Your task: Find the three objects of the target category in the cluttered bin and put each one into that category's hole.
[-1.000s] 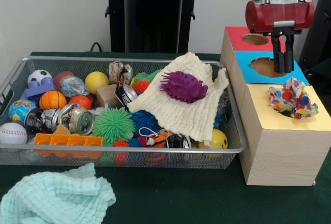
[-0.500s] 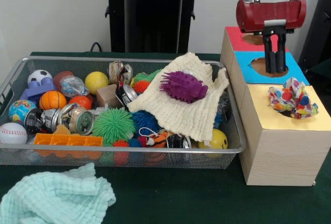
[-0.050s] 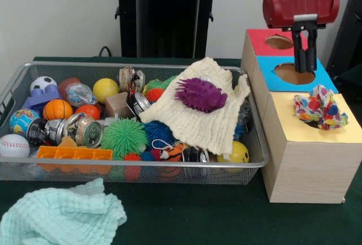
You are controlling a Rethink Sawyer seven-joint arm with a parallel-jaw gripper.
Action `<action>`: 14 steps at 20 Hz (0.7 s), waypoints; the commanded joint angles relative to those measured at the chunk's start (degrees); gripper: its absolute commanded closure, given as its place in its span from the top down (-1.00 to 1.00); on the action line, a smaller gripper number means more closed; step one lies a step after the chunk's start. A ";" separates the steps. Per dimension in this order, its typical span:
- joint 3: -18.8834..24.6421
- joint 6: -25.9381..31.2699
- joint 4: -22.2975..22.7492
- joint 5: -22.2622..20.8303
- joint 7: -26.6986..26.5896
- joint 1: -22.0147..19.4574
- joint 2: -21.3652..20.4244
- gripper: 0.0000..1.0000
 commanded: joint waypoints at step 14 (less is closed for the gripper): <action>-5.14 3.71 -4.89 5.37 10.24 9.79 4.82 -1.00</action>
